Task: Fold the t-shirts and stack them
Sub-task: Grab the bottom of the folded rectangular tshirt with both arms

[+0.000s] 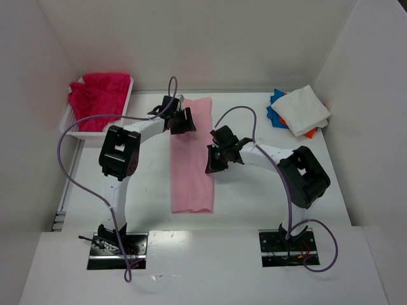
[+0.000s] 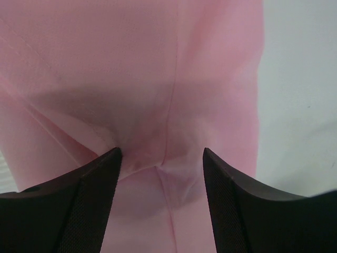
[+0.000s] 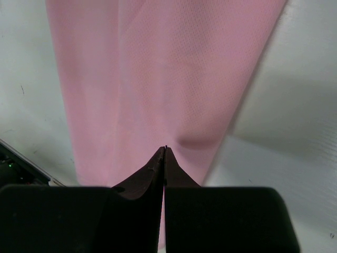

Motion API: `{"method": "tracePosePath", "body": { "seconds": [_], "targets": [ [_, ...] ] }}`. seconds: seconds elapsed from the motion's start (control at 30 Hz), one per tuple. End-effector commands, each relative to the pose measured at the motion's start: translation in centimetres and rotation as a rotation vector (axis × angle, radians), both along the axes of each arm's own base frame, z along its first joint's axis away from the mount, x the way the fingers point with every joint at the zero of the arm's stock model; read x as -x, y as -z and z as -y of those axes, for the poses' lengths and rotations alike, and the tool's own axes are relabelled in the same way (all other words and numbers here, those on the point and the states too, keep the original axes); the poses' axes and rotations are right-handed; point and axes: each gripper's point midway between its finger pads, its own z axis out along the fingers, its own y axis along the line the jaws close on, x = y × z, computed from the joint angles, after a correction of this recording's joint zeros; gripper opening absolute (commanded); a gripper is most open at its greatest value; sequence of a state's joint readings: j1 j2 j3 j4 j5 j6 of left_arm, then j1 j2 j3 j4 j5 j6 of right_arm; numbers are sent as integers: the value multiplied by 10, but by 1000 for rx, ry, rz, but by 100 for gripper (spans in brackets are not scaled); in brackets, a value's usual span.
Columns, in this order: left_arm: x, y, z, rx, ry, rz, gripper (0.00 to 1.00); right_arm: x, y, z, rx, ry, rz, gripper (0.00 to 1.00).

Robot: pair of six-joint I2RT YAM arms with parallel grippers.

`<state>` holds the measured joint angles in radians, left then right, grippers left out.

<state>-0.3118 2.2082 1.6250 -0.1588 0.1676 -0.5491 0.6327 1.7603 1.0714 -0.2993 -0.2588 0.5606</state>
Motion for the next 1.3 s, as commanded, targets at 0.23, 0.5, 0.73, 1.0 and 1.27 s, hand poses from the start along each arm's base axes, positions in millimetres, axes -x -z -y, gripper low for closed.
{"method": "tracePosePath", "body": {
  "seconds": [0.23,0.5,0.73,1.0,1.27],
  "targets": [
    [18,-50,-31,22,-5,61,76,1,1,-1,7,-7,14,8],
    [39,-143,-34,56,60,188,89,4,-25,4,1,-29,57,21],
    [129,-119,-64,27,-46,9,89,33,-14,23,55,-57,-25,30],
    [250,-96,-30,139,54,-197,87,75,-9,47,82,-73,-92,61],
    [325,-64,-33,159,22,-376,84,108,-4,45,-6,-59,-177,62]
  ]
}}
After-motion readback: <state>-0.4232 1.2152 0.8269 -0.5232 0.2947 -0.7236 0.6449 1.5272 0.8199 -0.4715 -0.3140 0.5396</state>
